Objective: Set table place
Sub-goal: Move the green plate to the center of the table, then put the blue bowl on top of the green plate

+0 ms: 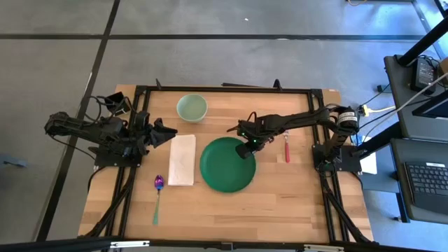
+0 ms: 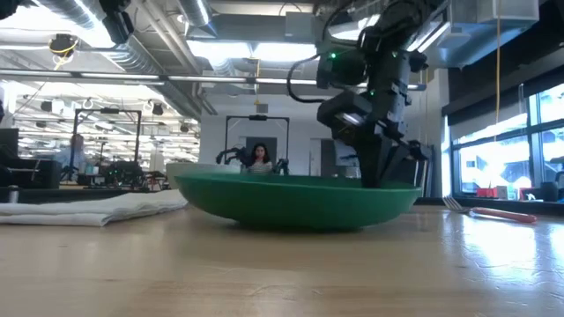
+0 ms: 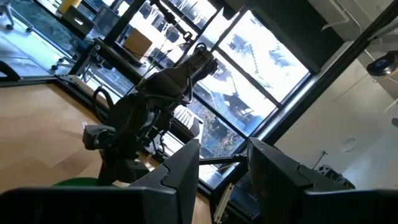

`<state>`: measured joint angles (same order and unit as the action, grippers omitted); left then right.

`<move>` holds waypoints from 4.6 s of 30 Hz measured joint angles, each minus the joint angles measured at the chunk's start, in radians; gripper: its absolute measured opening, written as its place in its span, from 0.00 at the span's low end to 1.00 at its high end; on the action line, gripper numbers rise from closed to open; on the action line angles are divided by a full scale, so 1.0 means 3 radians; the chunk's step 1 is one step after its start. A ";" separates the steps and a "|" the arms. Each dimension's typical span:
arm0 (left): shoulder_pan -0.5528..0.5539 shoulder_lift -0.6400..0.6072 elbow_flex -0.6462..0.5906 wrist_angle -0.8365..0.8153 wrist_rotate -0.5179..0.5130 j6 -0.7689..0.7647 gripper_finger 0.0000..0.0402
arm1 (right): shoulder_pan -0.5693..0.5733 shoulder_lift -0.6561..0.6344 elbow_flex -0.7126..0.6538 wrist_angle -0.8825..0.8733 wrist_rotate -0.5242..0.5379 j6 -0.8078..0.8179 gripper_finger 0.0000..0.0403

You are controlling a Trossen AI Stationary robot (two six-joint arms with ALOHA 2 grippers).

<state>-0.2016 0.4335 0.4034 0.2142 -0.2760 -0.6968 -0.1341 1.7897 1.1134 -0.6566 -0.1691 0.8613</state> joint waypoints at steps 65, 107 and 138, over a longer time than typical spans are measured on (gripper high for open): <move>0.2074 0.2450 0.1630 -0.2563 0.1425 0.1455 0.32 | 0.0713 -0.0015 0.3310 -0.1291 0.0232 -0.0792 0.33; 0.2022 0.3901 0.2469 -0.3661 0.0624 0.1982 0.01 | 0.0988 -0.0008 0.3307 -0.1293 0.0505 -0.1014 0.33; 0.0080 0.4575 0.4021 -0.4362 0.0406 0.1121 0.00 | 0.1118 -0.0181 0.3804 -0.1352 0.0498 -0.1385 0.25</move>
<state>-0.1776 1.8061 1.6096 -1.0946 -0.1543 -0.3605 0.2012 1.7355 2.2547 -1.0621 -0.0196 0.4457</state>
